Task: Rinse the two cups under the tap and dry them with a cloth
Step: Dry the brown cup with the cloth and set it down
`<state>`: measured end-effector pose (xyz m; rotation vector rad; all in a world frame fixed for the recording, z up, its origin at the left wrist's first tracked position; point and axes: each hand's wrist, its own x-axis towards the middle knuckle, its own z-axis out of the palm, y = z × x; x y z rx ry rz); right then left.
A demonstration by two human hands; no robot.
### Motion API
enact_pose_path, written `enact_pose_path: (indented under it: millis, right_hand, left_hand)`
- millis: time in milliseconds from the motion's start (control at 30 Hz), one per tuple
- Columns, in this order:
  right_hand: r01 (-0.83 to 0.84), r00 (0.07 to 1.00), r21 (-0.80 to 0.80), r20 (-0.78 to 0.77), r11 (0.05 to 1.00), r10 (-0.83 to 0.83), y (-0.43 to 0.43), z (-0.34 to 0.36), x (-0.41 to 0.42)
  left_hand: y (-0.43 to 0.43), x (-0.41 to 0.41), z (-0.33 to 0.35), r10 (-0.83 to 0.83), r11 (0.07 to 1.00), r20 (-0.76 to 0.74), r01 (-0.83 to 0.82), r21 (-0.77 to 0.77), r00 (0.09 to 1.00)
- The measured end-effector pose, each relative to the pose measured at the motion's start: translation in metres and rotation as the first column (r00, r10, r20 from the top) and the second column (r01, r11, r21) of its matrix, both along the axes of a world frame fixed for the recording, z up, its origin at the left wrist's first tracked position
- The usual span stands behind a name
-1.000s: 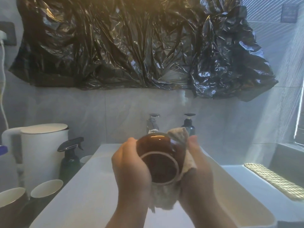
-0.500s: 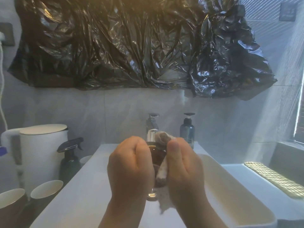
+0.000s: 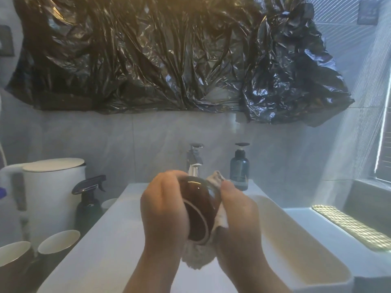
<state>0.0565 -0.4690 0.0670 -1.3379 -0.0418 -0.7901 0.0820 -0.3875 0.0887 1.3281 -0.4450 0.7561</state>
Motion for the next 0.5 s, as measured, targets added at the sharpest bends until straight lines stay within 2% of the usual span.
enact_pose_path:
  millis: [33, 67, 100, 167, 200, 267, 333, 367, 433, 500]
  right_hand:
    - [-0.05, 0.999, -0.057, -0.015, 0.997, 0.049, -0.017, 0.032, -0.017]
    - [-0.166, 0.981, -0.045, 0.095, 0.985, 0.17, -0.013, 0.026, -0.027]
    - [-0.217, 0.967, -0.046, 0.123, 0.975, 0.222, -0.007, 0.02, -0.031]
    - [-0.235, 0.967, -0.066, 0.088, 0.97, 0.24, -0.02, 0.028, -0.037]
    - [-0.246, 0.965, -0.067, 0.073, 0.967, 0.251, -0.022, 0.022, -0.035]
    - [-0.204, 0.972, -0.046, 0.107, 0.978, 0.208, -0.018, 0.02, -0.035]
    - [-0.15, 0.969, -0.039, 0.19, 0.988, 0.155, -0.011, 0.02, -0.034]
    - [-0.143, 0.966, -0.009, 0.218, 0.99, 0.142, -0.008, 0.016, -0.03]
    - [-0.053, 0.965, -0.053, 0.255, 0.997, 0.065, -0.002, 0.009, -0.026]
    - [0.128, 0.955, -0.156, 0.287, 0.979, -0.079, -0.007, 0.006, -0.026]
  left_hand:
    - [0.002, -0.003, 0.0, 0.022, 0.997, 0.118, -0.03, 0.067, 0.993]
    - [0.005, -0.003, 0.0, 0.02, 0.985, 0.208, -0.055, 0.162, 0.978]
    - [0.007, -0.001, 0.0, 0.01, 0.962, 0.297, -0.09, 0.257, 0.955]
    - [0.008, 0.003, -0.003, -0.004, 0.902, 0.41, -0.173, 0.395, 0.912]
    - [0.008, 0.003, -0.004, 0.005, 0.896, 0.403, -0.183, 0.404, 0.915]
    - [0.007, 0.001, -0.003, 0.05, 0.941, 0.289, -0.143, 0.308, 0.956]
    - [0.003, -0.005, 0.0, 0.086, 0.986, 0.137, -0.104, 0.13, 0.987]
    - [0.001, -0.007, 0.003, 0.071, 0.997, 0.047, -0.072, 0.024, 0.996]
    - [-0.001, -0.008, 0.007, -0.01, 0.99, -0.094, -0.004, -0.139, 0.996]
    - [0.001, -0.009, 0.007, -0.024, 0.995, -0.091, 0.015, -0.101, 0.996]
